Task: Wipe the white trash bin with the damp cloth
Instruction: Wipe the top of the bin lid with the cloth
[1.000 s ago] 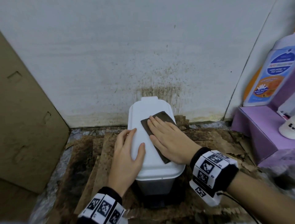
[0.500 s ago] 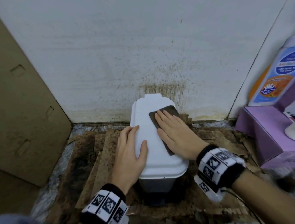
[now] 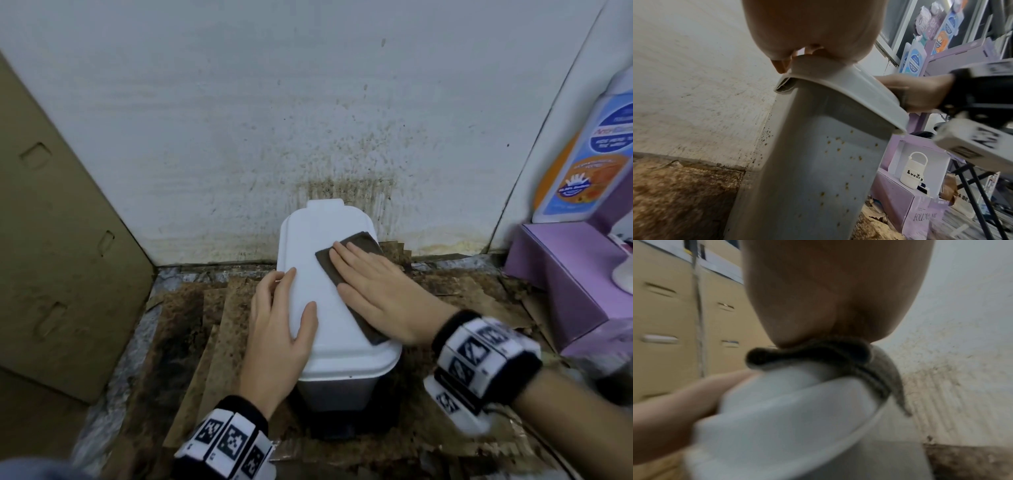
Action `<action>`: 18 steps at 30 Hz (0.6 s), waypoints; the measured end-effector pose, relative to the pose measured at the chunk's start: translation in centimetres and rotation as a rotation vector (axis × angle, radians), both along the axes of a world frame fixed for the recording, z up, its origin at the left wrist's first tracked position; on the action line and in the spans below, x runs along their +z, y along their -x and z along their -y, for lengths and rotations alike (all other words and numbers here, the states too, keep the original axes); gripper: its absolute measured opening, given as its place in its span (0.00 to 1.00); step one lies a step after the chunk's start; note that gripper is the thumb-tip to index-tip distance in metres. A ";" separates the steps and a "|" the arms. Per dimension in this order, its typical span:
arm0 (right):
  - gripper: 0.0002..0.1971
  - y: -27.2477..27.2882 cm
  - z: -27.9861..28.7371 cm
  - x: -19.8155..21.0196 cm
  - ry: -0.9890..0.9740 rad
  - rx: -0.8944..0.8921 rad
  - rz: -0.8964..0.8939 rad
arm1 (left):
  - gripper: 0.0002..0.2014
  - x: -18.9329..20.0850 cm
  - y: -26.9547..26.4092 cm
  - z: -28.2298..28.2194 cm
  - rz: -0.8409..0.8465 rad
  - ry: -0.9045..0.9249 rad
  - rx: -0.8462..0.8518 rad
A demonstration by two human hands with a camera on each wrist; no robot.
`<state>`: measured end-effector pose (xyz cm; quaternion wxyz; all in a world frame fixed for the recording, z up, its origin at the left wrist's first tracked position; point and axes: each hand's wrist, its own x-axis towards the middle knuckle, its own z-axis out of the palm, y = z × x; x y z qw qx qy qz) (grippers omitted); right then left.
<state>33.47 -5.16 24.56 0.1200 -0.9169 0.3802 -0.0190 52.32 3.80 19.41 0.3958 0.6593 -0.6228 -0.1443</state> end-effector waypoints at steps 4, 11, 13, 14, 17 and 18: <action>0.30 -0.3 4.8 0.2 -0.025 -0.025 -0.030 | 0.35 0.3 -0.1 0.0 -0.031 -0.005 -0.021; 0.30 -0.5 5.0 -0.3 -0.056 -0.084 0.018 | 0.35 0.1 -0.1 0.0 -0.031 -0.001 -0.010; 0.31 -0.4 3.8 -0.6 -0.072 -0.114 0.072 | 0.34 0.1 0.0 0.0 -0.017 0.004 -0.007; 0.31 -0.4 3.0 -0.8 -0.077 -0.125 0.102 | 0.33 0.0 0.0 0.0 -0.014 0.006 -0.004; 0.31 -0.2 0.3 -1.4 -0.038 -0.143 0.189 | 0.33 -0.1 -0.1 0.0 -0.012 0.007 0.002; 0.31 0.0 -0.9 -1.6 -0.021 -0.153 0.222 | 0.33 -0.1 -0.1 0.0 -0.015 0.006 0.000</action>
